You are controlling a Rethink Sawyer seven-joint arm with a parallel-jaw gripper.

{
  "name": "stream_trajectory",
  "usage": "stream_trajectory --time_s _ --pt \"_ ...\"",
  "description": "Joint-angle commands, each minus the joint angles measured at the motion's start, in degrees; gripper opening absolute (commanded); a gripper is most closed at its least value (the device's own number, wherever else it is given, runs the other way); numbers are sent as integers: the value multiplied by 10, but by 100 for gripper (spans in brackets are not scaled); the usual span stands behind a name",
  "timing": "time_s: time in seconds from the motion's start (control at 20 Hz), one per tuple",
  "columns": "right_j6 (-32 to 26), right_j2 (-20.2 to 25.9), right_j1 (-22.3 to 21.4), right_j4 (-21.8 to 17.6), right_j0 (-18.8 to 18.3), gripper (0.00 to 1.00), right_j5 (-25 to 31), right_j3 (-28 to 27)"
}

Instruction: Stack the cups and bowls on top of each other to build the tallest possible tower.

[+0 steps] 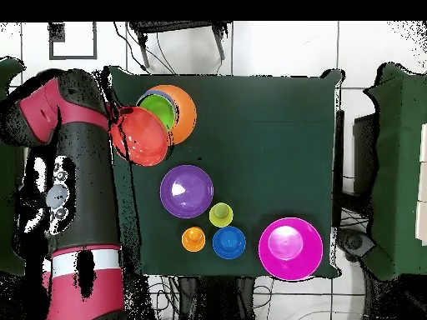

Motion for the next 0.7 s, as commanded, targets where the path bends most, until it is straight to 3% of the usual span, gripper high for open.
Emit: stream_trajectory --time_s 0.05,0.1,0.15,0.25,0.7 --pt "-198 72 9 -49 -14 100 -14 43" --pt "-199 73 10 -50 -14 100 -13 42" --pt "-201 75 9 -50 -15 0 -19 42" --pt "-194 80 4 -45 -19 0 -38 53" --pt "-177 73 2 -31 -17 0 29 50"
